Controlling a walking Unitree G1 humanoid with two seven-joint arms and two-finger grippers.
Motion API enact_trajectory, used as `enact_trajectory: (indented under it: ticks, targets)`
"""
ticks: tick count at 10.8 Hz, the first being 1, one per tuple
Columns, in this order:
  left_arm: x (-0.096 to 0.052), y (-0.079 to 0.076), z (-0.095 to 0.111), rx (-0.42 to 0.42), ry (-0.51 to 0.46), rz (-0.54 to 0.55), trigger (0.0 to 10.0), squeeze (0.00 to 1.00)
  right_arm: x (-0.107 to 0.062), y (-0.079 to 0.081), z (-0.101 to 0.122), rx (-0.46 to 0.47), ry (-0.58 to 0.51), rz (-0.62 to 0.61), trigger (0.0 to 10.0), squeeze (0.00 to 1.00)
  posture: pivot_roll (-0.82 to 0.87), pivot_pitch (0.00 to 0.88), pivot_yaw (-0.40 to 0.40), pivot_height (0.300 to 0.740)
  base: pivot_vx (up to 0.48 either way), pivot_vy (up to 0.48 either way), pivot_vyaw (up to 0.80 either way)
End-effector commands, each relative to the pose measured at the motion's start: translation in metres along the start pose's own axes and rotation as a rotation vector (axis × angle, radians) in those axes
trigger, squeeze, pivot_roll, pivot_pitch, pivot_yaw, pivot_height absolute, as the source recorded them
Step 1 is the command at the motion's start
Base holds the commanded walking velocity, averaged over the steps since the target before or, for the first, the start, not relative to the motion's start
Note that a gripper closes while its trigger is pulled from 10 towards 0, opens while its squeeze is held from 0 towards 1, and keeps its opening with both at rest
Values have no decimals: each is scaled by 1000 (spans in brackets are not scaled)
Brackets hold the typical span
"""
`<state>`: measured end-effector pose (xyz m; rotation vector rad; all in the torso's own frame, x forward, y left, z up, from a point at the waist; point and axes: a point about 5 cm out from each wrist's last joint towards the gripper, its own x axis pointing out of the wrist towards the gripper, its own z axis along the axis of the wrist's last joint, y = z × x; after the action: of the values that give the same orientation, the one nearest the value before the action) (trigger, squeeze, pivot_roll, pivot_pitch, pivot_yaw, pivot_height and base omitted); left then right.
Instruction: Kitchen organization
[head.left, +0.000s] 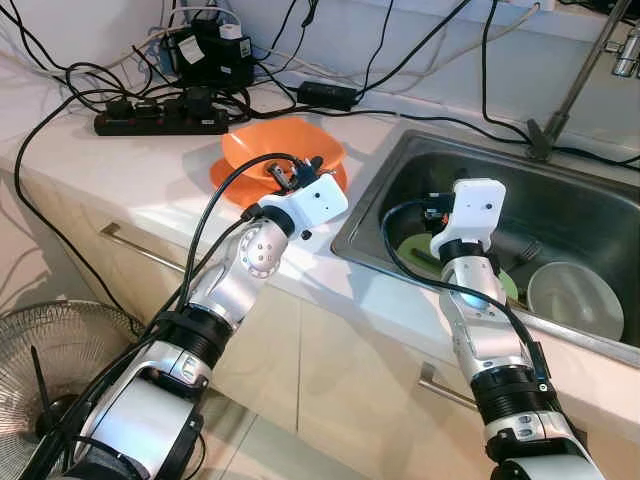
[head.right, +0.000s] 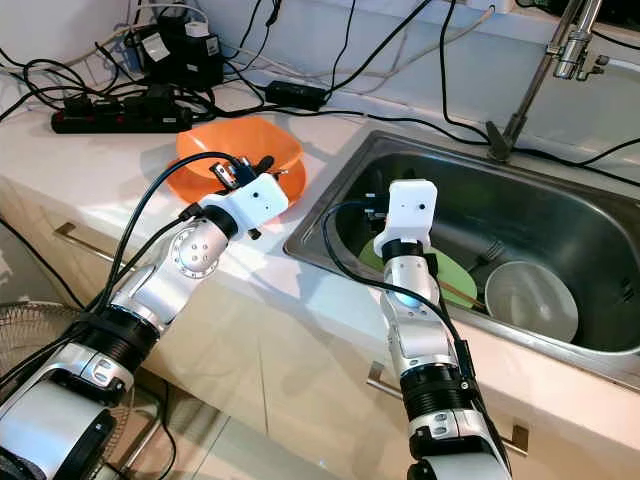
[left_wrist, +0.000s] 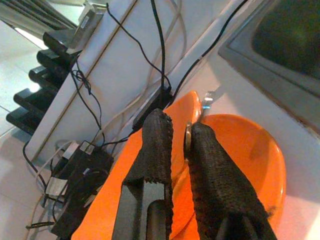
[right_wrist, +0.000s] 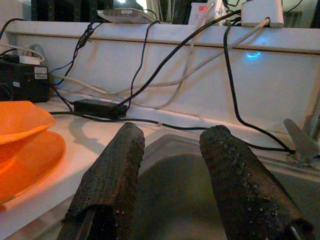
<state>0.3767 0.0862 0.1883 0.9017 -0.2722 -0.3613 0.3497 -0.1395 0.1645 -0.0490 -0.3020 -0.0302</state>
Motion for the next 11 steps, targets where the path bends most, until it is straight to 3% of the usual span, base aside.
enact_trajectory:
  ticks: [1,4,6,8,9,10,11]
  targets:
    - [3,5,5,9,-18,13,0,0,-1,-4,-3,-7,15,-14,10000,0,204,0,-22,740,0,0,0]
    - [1,10,7,36,-13,32,0,0,-1,-3,-3,-6,16,-14,10000,0,202,0,-20,740,0,0,0]
    - [-1,26,17,158,-36,131,0,0,-1,-3,-4,-6,17,-16,10000,0,203,0,-21,740,0,0,0]
    - [-3,36,30,172,-87,184,0,0,-1,-3,-4,-5,18,-12,10000,0,203,0,-22,740,0,0,0]
    - [-7,40,51,76,-217,217,10000,0,0,-2,-3,-3,12,-8,10000,0,206,0,-24,740,0,0,0]
    - [-8,41,56,55,-248,216,10000,0,0,-2,-3,-3,12,-8,10000,0,205,0,-23,740,0,0,0]
    - [-12,43,70,-67,-336,236,10000,0,1,-1,-1,-9,-1,0,10000,1000,202,0,-24,740,0,0,0]
